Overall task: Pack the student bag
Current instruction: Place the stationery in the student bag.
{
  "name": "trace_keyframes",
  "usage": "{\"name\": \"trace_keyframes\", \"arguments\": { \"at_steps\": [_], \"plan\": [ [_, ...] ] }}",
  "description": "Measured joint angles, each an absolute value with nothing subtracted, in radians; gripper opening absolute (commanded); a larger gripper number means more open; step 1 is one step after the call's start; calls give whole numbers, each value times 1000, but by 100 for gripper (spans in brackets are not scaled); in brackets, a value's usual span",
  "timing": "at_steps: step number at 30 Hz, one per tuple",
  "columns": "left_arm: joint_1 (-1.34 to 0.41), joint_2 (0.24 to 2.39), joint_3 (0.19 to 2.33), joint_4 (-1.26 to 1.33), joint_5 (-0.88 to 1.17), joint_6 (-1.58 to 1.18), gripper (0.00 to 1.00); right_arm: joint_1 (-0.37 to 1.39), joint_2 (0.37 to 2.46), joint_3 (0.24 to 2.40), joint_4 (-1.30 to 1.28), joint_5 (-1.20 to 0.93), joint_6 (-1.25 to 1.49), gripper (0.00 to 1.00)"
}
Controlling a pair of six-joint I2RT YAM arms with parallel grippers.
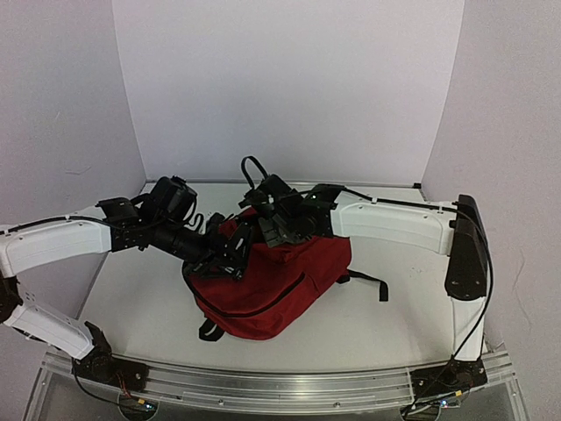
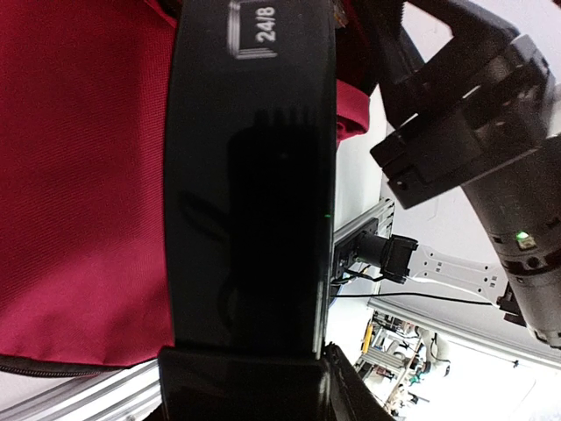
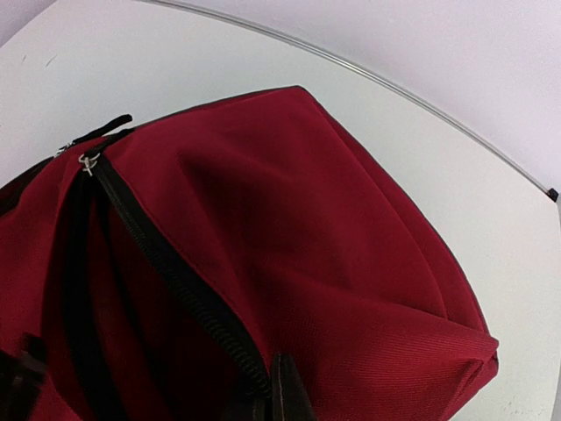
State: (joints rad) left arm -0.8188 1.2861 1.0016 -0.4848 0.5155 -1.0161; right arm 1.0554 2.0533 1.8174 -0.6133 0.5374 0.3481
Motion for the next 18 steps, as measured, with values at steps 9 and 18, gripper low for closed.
{"name": "trace_keyframes", "arguments": {
  "at_steps": [9, 18],
  "plan": [
    [-817, 1432, 1068, -403, 606, -1022, 0, 1055, 2002, 1788, -565, 499, 384, 0],
    [-748, 1534, 1107, -274, 690, -1034, 0, 1049, 1918, 1685, -488, 419, 400, 0]
  ]
}}
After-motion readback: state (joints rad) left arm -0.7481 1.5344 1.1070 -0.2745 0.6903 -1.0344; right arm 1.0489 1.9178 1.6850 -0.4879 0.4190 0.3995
